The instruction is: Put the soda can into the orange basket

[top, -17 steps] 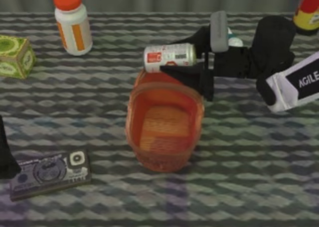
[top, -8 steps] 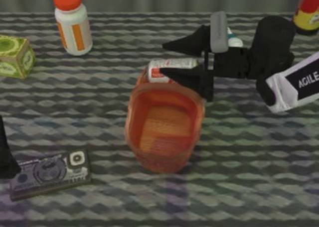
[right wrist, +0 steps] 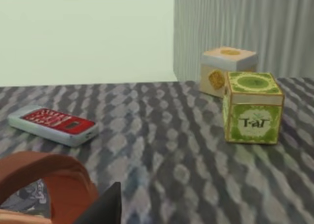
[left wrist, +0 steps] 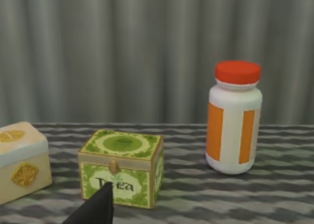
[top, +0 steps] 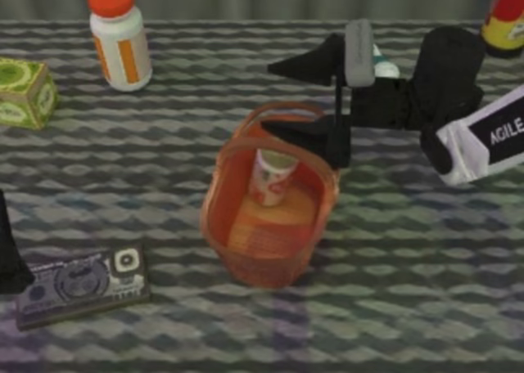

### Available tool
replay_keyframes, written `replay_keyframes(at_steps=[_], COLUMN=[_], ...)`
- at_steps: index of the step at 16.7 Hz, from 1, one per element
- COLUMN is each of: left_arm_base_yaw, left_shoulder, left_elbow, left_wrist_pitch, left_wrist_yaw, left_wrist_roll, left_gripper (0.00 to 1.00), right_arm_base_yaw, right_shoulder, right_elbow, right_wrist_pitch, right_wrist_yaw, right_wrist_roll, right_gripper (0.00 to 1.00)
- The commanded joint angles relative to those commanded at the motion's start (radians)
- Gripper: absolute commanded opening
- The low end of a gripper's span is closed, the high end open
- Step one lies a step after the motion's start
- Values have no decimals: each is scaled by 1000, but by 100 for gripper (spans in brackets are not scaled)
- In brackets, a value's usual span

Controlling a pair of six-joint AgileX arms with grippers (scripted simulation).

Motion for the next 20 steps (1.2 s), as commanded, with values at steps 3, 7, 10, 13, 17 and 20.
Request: replay_keyframes(at_steps=[3,7,10,13,17,20], left_arm_base_yaw=[0,-32,-88,-163,-276,-363], left_shoulder=[0,96,269,503,872,1167], left_elbow=[0,69,194,369,668,929], left_wrist_pitch=[0,-83,-224,-406,-682,-892], left_wrist_yaw=[0,9,25,43,64,75], left_wrist_roll=[0,46,126,234,408,552], left_gripper=[100,100,100,100,100,100], right_arm_base_yaw=[-4,-12,-35,-68,-123,-166], right_shoulder=[-1,-80,-219,-407,-727,-1012], right_elbow=[0,-47,-135,-262,-468,-635], right_wrist_pitch=[0,-31,-91,-180,-337,-475], right_wrist_yaw=[0,32,100,203,374,517], right_wrist_roll=[0,-6,-18,-33,-52,-60], right_gripper=[100,100,100,100,100,100])
